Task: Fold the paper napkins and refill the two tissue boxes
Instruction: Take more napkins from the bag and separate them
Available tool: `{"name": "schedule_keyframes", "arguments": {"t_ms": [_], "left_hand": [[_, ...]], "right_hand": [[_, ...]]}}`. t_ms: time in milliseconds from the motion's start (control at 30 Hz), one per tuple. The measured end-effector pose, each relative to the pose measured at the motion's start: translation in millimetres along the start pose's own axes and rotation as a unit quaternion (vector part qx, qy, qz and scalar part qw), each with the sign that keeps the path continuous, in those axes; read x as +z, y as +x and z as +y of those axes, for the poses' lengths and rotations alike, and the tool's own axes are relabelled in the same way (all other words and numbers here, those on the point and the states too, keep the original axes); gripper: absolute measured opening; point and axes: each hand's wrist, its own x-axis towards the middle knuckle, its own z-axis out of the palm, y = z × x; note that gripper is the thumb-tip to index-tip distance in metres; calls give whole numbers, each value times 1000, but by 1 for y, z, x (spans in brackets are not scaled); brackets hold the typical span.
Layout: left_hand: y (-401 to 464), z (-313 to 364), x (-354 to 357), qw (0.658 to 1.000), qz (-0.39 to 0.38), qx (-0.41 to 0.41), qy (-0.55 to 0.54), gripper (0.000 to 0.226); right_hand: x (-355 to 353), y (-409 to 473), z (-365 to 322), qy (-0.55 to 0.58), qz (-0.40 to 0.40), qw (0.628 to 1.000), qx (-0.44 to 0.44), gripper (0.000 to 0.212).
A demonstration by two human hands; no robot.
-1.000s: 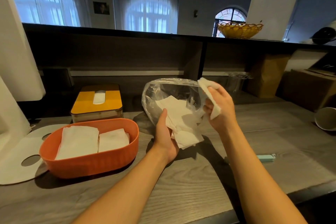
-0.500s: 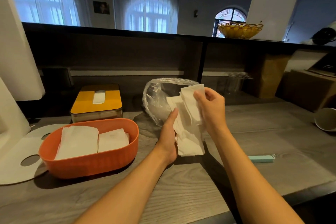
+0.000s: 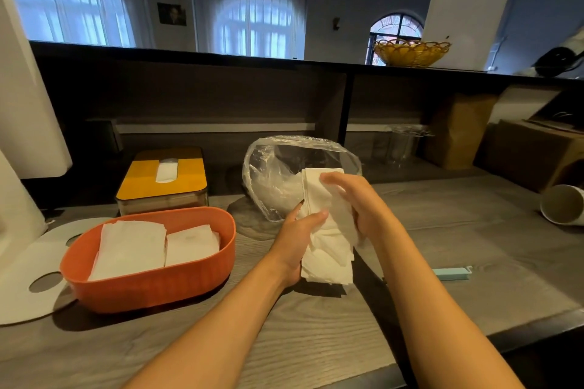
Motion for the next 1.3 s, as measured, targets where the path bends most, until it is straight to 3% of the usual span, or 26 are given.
{"name": "schedule_keyframes", "arguments": {"t_ms": [100, 167, 367, 567, 733, 867, 967, 1067, 1133, 1300], "left_hand": [[0, 0, 0, 1000, 5, -12, -9, 27], [1, -2, 0, 1000, 15, -21, -18, 31], [3, -4, -1, 1000, -6, -16, -6, 34], [3, -6, 0, 999, -29, -18, 26, 37], [5, -3, 0, 999, 2, -14, -37, 50], [5, 0, 0, 991, 46, -18, -127, 44], [5, 2, 0, 982, 67, -14, -179, 30], [3, 4, -3, 980, 50, -13, -194, 44], [2, 6, -4, 982, 37, -13, -182, 50], [3, 1, -2, 993, 61, -7, -102, 28]], "right_hand": [[1, 0, 0, 41, 58, 997, -26, 27], [0, -1, -1, 65, 87, 992, -69, 13], [-1, 1, 1, 72, 88, 988, -108, 2], [-5, 0, -1, 135, 112, 970, -168, 26], [-19, -2, -8, 262, 223, 912, -225, 24], [-31, -3, -8, 364, 207, 882, -218, 26], [-24, -2, -8, 319, 107, 922, -192, 28], [-10, -1, -4, 122, 25, 980, -152, 29], [0, 0, 1, 20, 15, 990, -136, 31], [4, 4, 8, 50, 47, 989, -128, 15]]}}
